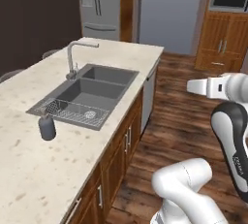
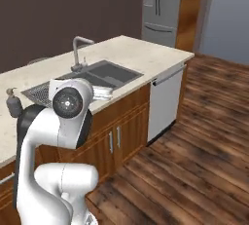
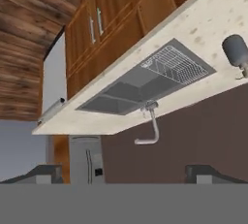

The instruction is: Restock the sink supplies by placing the sponge and soap dispenser on the counter and next to the sink. Make sure the soap dispenser is upright.

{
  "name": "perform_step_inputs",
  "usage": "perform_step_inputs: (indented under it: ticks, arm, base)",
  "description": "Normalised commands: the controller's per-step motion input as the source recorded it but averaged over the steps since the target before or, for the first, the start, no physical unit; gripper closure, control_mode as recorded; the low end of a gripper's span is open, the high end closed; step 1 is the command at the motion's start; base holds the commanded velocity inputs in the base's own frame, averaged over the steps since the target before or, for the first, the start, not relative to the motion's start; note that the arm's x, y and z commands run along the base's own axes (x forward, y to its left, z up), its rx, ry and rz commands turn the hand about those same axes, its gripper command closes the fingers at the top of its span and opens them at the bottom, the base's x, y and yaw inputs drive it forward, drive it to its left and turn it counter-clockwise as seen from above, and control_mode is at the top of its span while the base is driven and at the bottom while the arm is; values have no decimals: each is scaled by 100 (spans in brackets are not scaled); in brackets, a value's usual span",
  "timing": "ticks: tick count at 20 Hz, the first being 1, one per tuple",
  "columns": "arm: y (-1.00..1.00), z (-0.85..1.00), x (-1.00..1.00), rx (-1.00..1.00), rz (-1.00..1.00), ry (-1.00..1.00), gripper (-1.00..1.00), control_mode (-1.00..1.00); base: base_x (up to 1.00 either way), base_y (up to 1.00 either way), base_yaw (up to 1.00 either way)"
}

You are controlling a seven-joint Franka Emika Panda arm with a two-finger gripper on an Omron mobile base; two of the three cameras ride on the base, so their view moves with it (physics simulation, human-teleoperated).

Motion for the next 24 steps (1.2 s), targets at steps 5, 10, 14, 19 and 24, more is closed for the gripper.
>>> perform_step_inputs:
  ticks: [5, 10, 14, 19, 24]
  arm:
    - [0, 0, 0, 0, 0, 0, -100, 100]
    - [0, 0, 0, 0, 0, 0, -100, 100]
    - [0, 0, 0, 0, 0, 0, -100, 100]
    - [0, 0, 0, 0, 0, 0, -100, 100]
    - [0, 0, 0, 0, 0, 0, -100, 100]
  base:
    - [0, 50, -71]
    - [0, 22, -76]
    - [0, 0, -76]
    - [0, -4, -71]
    - [2, -57, -56]
